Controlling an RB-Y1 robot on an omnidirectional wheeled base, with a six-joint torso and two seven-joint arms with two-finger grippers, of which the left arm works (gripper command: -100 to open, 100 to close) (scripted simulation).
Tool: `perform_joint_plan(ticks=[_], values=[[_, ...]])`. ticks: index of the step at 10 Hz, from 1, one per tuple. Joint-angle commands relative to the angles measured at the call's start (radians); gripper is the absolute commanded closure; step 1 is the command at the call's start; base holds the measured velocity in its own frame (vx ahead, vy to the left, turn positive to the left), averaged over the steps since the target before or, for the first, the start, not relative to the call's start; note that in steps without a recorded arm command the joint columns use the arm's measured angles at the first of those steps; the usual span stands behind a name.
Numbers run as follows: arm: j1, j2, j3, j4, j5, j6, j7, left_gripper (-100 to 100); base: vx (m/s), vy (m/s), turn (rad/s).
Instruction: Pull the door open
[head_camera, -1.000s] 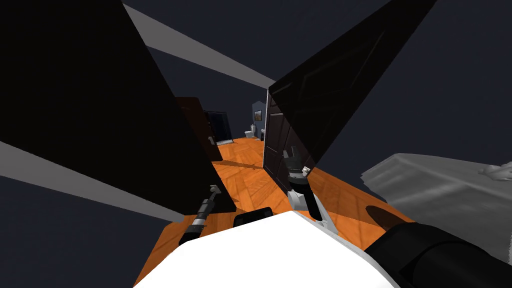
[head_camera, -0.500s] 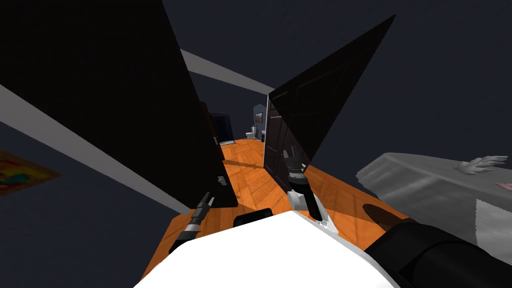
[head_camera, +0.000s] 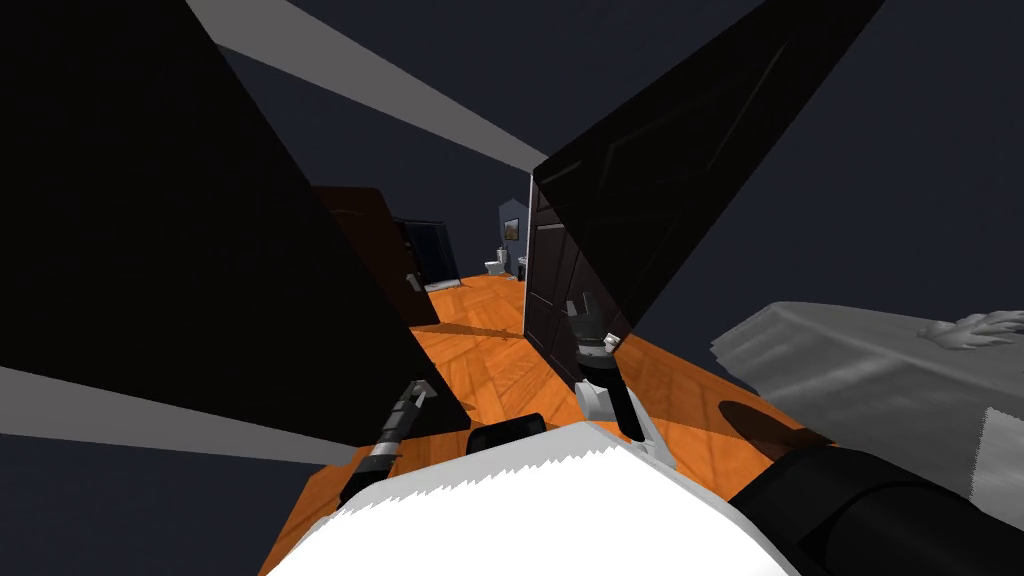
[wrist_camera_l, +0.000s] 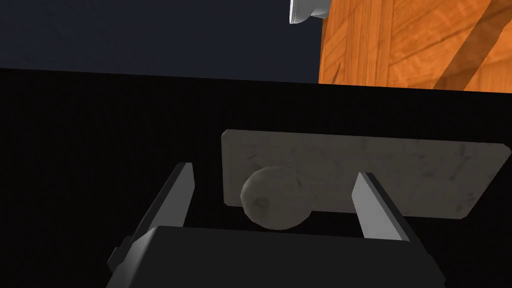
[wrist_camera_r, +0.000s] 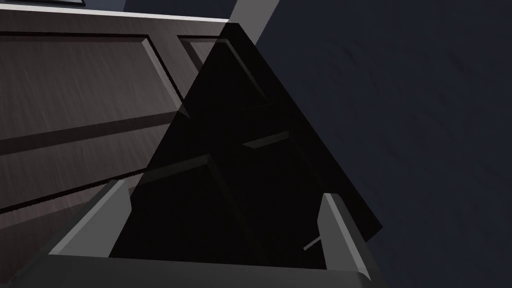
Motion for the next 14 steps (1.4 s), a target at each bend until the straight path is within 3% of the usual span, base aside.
perform_joint_plan(ticks=[1, 6, 7, 10, 14], values=[[-0.001, 0.001, -0.001, 0.0, -0.001, 0.001, 0.0, 100, -0.015, -0.004, -0.005], [-0.001, 0.001, -0.001, 0.0, -0.001, 0.001, 0.0, 100, -0.018, 0.003, -0.004], [0.017, 0.015, -0.009, 0.01, -0.006, -0.029, 0.013, 100, -0.132, 0.072, -0.223], [0.035, 0.032, -0.015, 0.019, -0.01, -0.064, 0.027, 100, -0.203, 0.082, -0.172], [0.071, 0.065, -0.027, 0.037, -0.018, -0.131, 0.054, 100, -0.196, 0.069, -0.161]])
